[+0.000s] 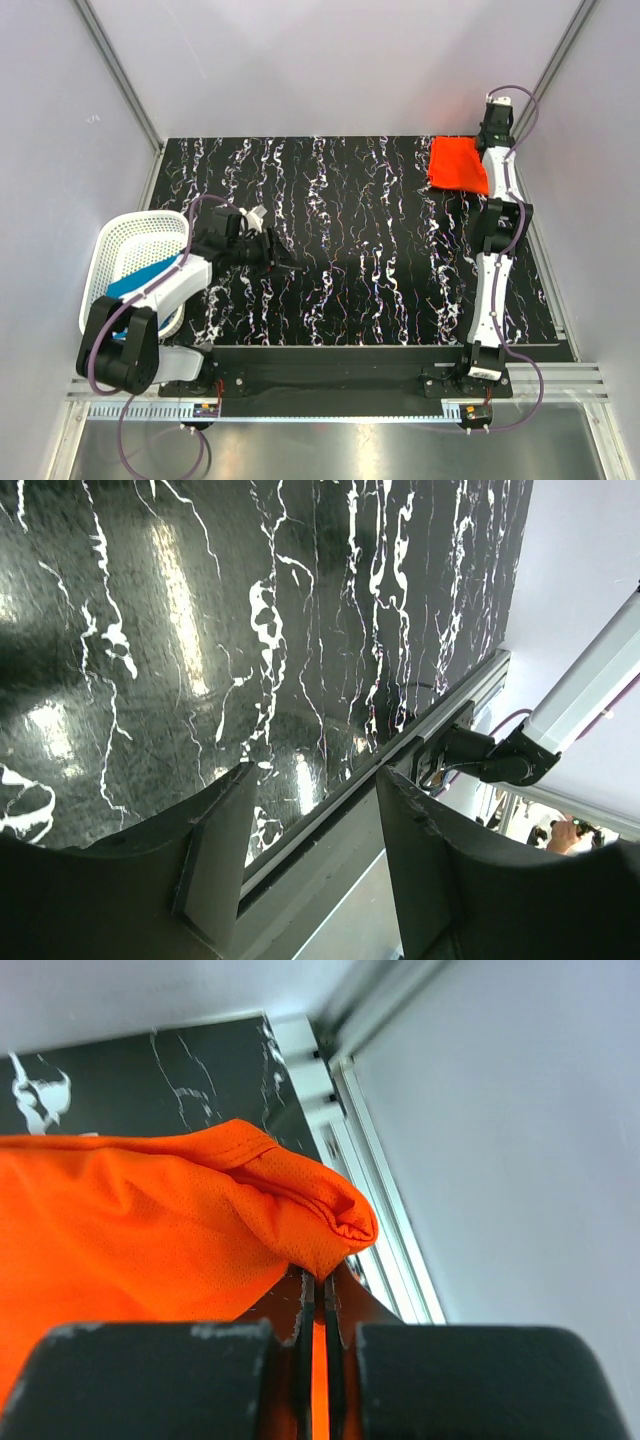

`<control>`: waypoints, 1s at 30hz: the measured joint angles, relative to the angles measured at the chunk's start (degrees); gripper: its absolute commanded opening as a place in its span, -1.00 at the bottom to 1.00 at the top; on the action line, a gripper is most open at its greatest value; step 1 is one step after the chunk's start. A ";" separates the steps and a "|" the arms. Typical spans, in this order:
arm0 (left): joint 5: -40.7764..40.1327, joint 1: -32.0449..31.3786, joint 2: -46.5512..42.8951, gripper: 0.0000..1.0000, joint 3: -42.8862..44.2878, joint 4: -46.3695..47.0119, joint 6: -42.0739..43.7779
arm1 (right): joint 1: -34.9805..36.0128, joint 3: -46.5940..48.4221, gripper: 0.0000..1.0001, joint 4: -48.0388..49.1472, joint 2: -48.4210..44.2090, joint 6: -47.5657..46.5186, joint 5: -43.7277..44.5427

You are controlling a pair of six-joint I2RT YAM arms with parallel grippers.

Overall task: Fold and stack the t-shirts
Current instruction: Neatly place the folded tshirt to the corner

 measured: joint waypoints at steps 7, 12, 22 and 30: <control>0.20 -0.37 3.50 0.11 1.38 0.33 0.48 | 0.39 0.00 -1.00 8.59 2.73 -4.04 -3.91; 0.39 -0.68 5.75 0.11 2.10 0.35 0.85 | 0.44 1.38 -0.18 12.90 4.87 -5.51 -4.52; 0.52 -1.14 7.28 0.10 4.09 0.35 0.92 | 0.55 -0.76 0.99 15.21 3.69 -5.31 -1.70; -0.79 -1.62 1.46 0.26 3.34 1.31 -3.15 | 3.39 -15.23 0.99 3.23 -15.39 7.82 -2.49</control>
